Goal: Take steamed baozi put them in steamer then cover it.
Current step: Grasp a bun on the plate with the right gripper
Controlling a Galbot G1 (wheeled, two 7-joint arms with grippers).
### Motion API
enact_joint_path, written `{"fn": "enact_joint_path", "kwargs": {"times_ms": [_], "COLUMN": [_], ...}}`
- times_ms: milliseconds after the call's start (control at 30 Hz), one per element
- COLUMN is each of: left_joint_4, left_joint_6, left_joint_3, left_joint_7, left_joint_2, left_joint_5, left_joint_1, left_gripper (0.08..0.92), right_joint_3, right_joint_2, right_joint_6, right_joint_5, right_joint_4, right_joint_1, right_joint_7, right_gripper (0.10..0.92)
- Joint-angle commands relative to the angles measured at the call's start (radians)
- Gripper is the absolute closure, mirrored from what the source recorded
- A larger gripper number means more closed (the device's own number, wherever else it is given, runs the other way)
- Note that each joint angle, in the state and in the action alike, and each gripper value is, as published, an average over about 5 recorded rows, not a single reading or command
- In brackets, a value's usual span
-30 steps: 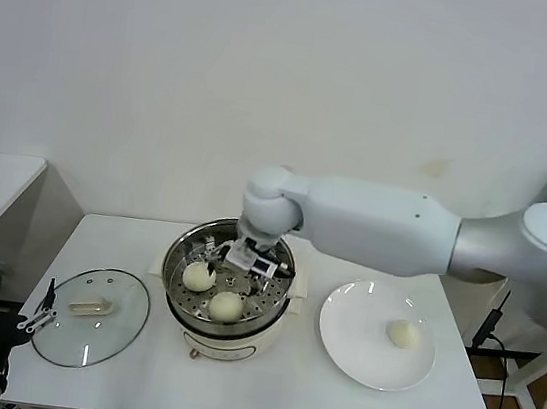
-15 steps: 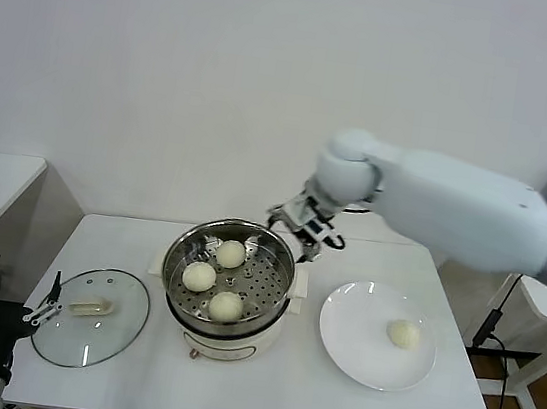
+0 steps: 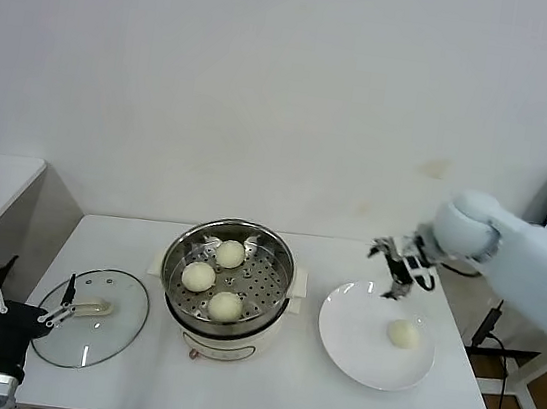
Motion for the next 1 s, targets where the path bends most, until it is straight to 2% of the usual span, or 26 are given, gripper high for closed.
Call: {"fn": "enact_joint_path", "kwargs": {"times_ms": [33,300,1000], "left_joint_4": [-0.004,-0.002,-0.006], "left_joint_6": [0.001,0.004,0.007], "left_joint_3": [0.009,-0.005,-0.031], "left_joint_7": [0.001,0.002,0.004], "left_joint_2": [0.001,0.001,-0.002], "left_joint_5": [0.007,0.009,0.006], "left_joint_1": [0.004,0.017,0.028], "left_gripper": [0.177,0.177,0.177], "right_joint_3": [0.159,0.193,0.228], "right_joint_2": [-0.082,-0.016,0.134], "right_joint_6": [-0.041,-0.044,-0.040], "right_joint_5": [-0.131,-0.167,-0.191], "right_joint_4": [-0.076,-0.177,-0.301], "right_joint_1": [-0.294,-0.353,-0.386], "right_joint_7": [0.012,0.019,0.065], "right_gripper": [0.203,0.203,0.209]}}
